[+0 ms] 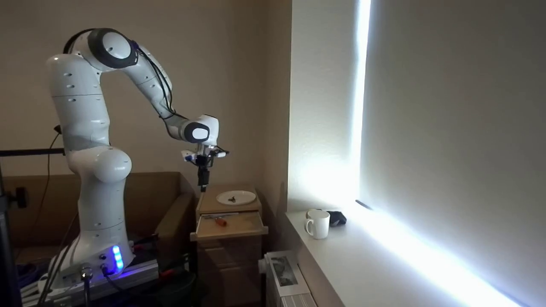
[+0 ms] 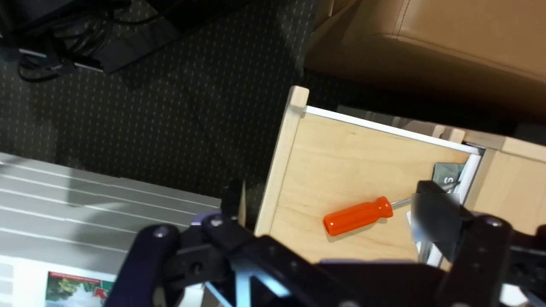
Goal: Remove the screwdriver from the nightstand shelf and place it on top of the nightstand
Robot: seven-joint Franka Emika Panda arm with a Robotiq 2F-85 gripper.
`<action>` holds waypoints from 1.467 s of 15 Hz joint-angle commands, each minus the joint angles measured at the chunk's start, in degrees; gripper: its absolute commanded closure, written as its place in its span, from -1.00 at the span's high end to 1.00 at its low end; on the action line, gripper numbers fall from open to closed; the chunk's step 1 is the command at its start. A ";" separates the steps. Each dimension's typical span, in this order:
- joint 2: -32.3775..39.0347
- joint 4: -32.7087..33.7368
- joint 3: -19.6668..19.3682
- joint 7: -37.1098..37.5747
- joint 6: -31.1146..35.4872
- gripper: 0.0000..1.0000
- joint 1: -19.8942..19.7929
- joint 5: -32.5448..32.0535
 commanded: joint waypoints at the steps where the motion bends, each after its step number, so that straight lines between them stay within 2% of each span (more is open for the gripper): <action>1: 8.19 3.79 2.29 12.95 4.11 1.00 0.13 1.10; 5: 15.36 6.48 3.19 30.30 11.40 1.00 2.49 -0.20; 7: 19.34 7.98 1.79 39.18 15.58 1.00 4.01 -3.06; 9: 21.15 9.32 0.37 47.61 16.03 1.00 5.73 -4.46; 10: 18.43 7.19 1.22 41.64 15.00 1.00 4.97 -3.05; 13: 19.50 7.83 0.96 42.76 15.04 1.00 5.47 -3.40; 14: 20.88 8.46 -0.72 47.03 15.55 1.00 6.72 -8.02; 15: 23.31 10.17 -1.39 51.94 16.41 1.00 6.96 -7.14; 20: 30.59 16.09 -3.10 65.75 19.52 1.00 8.24 -3.31; 22: 33.51 18.29 -5.13 72.46 21.83 1.00 10.03 -3.97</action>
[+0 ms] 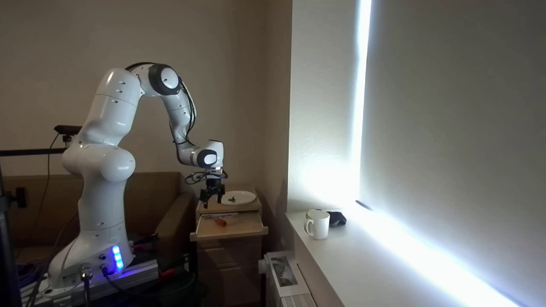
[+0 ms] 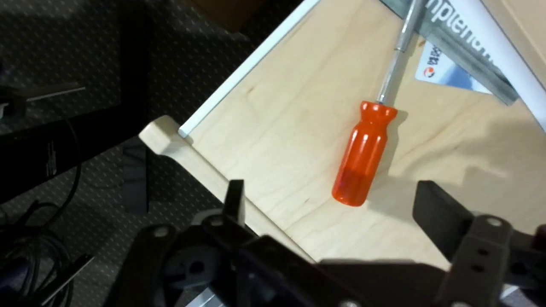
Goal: Remove the screwdriver from the nightstand shelf and place it on top of the nightstand
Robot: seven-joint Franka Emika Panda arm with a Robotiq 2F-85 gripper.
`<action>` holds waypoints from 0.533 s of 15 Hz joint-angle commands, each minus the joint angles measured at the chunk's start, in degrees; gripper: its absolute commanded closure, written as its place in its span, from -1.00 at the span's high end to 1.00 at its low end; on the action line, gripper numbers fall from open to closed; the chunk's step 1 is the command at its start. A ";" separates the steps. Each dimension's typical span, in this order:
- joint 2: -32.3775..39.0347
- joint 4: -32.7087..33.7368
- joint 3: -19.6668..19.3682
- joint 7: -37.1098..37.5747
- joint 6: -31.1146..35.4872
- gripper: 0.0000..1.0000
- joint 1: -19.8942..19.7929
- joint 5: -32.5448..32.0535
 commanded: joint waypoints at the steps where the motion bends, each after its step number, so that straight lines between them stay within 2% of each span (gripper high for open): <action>1: 6.40 4.75 -4.70 11.64 4.44 1.00 4.41 -0.89; 3: 8.66 6.32 -7.74 19.25 4.90 1.00 7.78 -2.38; 4: 9.19 7.08 -8.17 21.38 2.92 1.00 8.52 -2.40; 5: 6.95 5.02 -6.05 16.92 3.36 1.00 5.92 -1.85; 8: 8.98 6.45 -7.08 20.58 3.35 1.00 7.75 -2.17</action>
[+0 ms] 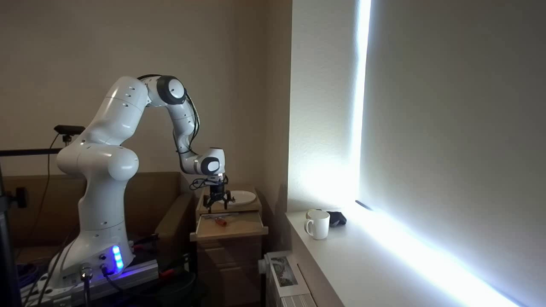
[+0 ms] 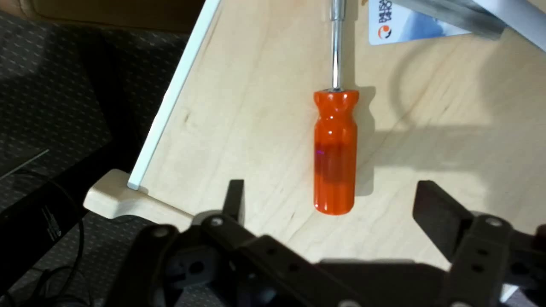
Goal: Remove the screwdriver from the nightstand shelf and place it on top of the nightstand
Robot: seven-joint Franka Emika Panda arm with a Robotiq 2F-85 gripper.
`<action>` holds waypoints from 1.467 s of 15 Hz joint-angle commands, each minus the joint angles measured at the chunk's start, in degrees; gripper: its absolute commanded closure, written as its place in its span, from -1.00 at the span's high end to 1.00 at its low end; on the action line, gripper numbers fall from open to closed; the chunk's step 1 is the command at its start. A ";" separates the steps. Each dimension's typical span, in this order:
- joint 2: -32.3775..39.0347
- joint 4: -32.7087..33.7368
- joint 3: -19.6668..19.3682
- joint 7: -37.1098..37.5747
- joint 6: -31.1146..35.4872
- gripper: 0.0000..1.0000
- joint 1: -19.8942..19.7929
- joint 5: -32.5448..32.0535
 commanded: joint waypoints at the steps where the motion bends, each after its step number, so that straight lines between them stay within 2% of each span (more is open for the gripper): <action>1: 0.00 0.16 0.20 0.36 -0.13 1.00 -0.27 -0.36; 2: 1.70 1.52 0.74 0.19 -1.05 1.00 -1.09 0.54; 4: 4.76 2.80 -0.65 2.23 0.39 1.00 -0.03 -0.15; 5: 5.62 3.36 0.13 2.07 0.02 1.00 -0.77 0.78; 10: 10.90 6.78 -2.62 4.54 4.38 1.00 1.26 -0.04; 11: 8.77 4.97 -1.35 2.84 2.23 1.00 0.33 0.43; 14: 9.51 5.47 -1.52 2.95 2.46 1.00 0.45 0.47; 17: 10.61 6.07 -0.10 1.70 1.90 1.00 -1.22 1.36; 18: 10.75 6.11 0.11 1.40 2.26 0.50 -1.41 1.39; 19: 10.87 6.18 0.29 1.14 2.24 0.46 -1.60 1.43; 22: 11.06 6.11 0.26 1.02 2.57 0.05 -1.60 1.51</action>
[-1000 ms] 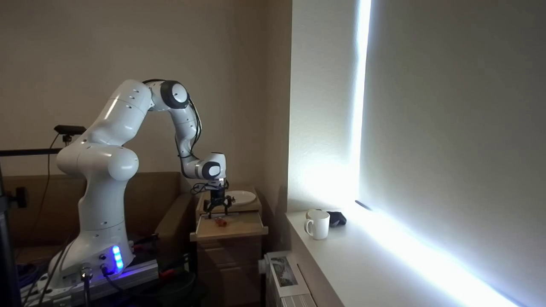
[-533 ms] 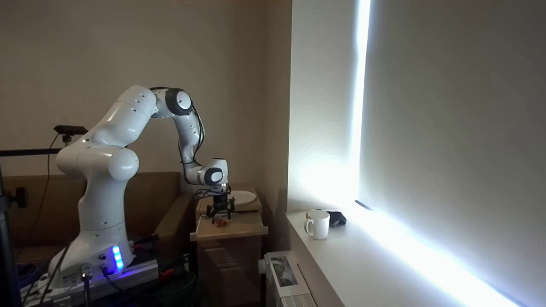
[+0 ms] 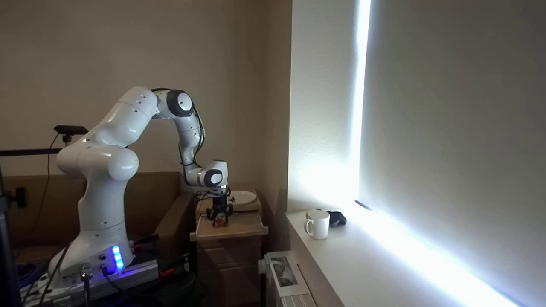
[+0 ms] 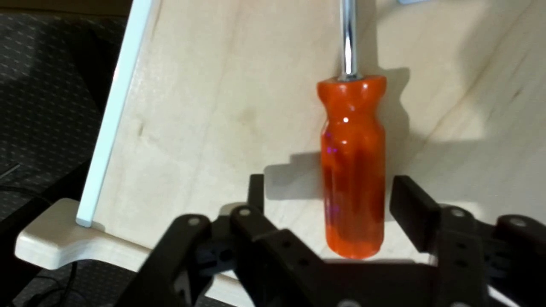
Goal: Remove the screwdriver from the nightstand shelf and place it on top of the nightstand
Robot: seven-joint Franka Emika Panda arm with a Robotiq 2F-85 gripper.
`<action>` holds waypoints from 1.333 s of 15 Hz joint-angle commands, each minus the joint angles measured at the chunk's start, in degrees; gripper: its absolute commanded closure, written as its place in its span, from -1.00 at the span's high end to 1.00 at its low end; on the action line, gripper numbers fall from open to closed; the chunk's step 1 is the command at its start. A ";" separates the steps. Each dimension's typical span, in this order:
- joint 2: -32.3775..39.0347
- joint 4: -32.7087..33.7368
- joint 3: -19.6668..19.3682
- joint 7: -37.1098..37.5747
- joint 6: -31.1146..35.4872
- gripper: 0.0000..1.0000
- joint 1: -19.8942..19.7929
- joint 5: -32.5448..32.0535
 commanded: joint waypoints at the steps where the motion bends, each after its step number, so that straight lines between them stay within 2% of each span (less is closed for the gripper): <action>1: 0.56 0.57 1.00 -1.87 0.28 -0.08 -1.35 0.99; 6: 0.32 0.19 0.08 -1.32 0.32 -0.79 -1.00 0.74; 7: 0.14 -0.15 0.01 -1.22 0.28 -0.84 -1.05 0.83; 9: -2.18 -1.34 1.01 -2.35 -2.32 -0.83 -2.24 1.30; 12: -8.45 -5.67 4.11 -8.36 -6.04 -0.83 -5.61 1.99; 15: -18.01 -11.59 6.91 -16.29 -11.14 -0.83 -8.21 2.70; 17: -24.31 -14.61 7.44 -18.88 -15.62 -0.83 -7.39 1.84; 20: -29.51 -14.38 8.60 -11.21 -18.37 -0.83 -2.94 -1.01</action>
